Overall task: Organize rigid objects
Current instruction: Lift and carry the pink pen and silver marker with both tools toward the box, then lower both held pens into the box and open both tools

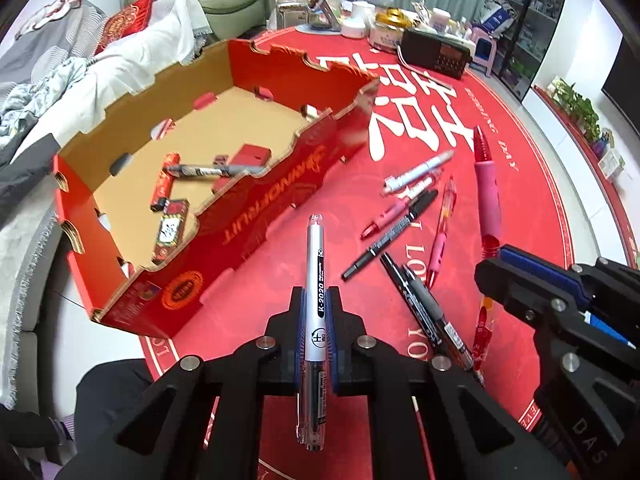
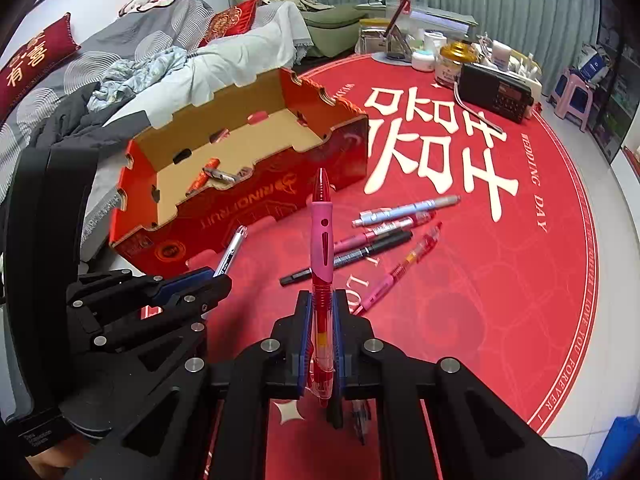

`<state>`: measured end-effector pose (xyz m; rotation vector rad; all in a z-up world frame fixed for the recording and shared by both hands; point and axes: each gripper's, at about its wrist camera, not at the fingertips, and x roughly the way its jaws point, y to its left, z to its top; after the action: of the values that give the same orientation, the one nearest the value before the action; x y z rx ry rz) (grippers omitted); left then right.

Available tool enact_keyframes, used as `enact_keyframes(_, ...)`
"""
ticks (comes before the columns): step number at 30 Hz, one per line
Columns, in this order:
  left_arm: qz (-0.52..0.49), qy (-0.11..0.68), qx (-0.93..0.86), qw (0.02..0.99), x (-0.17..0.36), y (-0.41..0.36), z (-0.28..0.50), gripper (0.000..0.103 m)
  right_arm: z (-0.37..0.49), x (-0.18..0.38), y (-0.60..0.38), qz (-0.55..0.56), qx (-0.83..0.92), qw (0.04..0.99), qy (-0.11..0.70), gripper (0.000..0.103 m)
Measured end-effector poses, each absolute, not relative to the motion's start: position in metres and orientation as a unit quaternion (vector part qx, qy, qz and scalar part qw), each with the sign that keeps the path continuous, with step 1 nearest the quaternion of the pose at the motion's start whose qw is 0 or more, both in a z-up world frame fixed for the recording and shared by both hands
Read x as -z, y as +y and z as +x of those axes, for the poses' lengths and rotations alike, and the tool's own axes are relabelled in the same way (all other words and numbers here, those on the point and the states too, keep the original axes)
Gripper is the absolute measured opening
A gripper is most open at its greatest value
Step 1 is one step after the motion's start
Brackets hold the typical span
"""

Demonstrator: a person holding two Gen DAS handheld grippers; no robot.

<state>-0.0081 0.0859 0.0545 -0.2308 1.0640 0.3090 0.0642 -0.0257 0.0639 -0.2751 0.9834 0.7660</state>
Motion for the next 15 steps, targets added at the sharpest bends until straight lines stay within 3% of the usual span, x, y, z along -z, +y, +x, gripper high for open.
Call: enact_keyframes(15, -0.141, 0.458, -0.181, 0.859, -0.096, 0.136, -0.003, 0.010, 0.078, -0.103, 0.014, -0.113, -0.387, 0.806, 0.433, 0.012)
